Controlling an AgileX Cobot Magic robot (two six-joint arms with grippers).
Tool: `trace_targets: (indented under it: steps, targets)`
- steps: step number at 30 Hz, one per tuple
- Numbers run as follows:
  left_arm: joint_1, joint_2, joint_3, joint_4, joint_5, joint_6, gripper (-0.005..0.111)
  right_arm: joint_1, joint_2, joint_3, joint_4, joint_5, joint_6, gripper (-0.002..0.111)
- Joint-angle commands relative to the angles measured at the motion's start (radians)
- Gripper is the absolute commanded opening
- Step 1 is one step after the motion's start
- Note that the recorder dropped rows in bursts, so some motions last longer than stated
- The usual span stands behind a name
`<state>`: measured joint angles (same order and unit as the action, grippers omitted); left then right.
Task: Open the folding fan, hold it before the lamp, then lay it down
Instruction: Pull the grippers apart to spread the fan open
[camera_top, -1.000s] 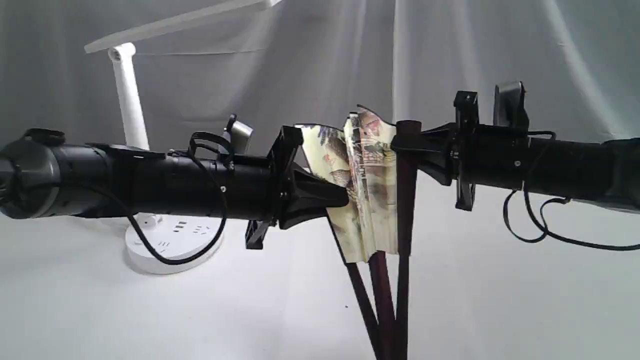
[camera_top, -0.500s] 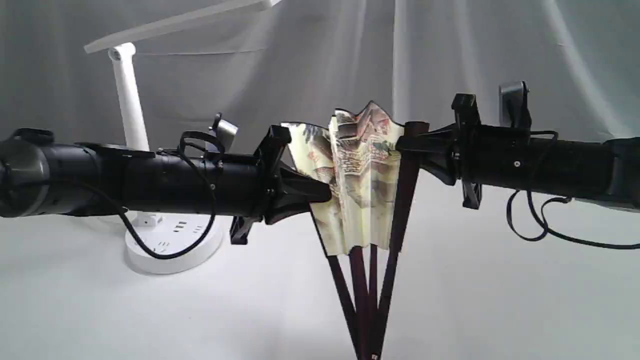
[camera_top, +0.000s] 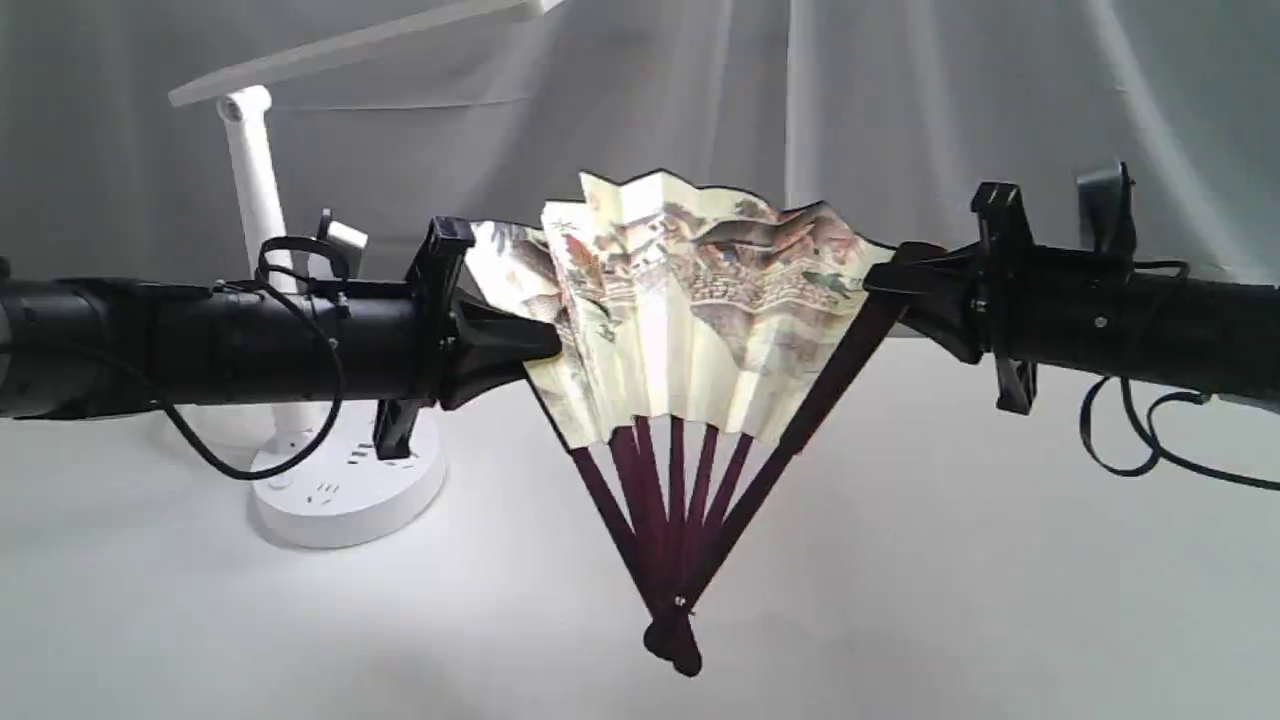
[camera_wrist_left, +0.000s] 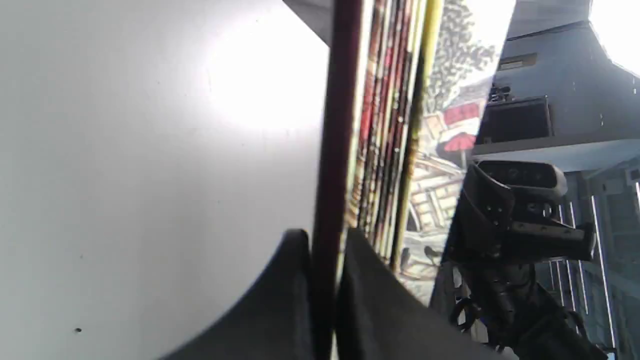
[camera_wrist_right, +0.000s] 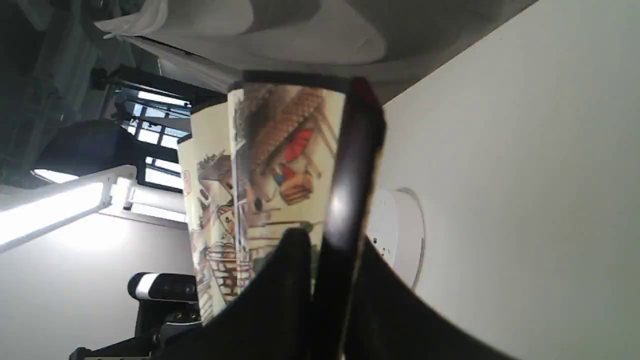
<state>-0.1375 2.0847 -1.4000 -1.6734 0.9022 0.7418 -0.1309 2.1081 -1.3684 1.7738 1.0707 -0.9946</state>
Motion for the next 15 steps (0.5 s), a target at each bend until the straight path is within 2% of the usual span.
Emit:
trace_targets:
  steps: [1, 15]
  targets:
    - [0.022, -0.003, -0.006, -0.071, -0.04, -0.047, 0.0, -0.052, -0.007, 0.005, -0.029, 0.023, -0.035, 0.0]
    - [0.022, -0.003, -0.006, -0.071, -0.072, -0.09, 0.0, -0.126, -0.007, 0.005, -0.029, 0.055, -0.02, 0.0]
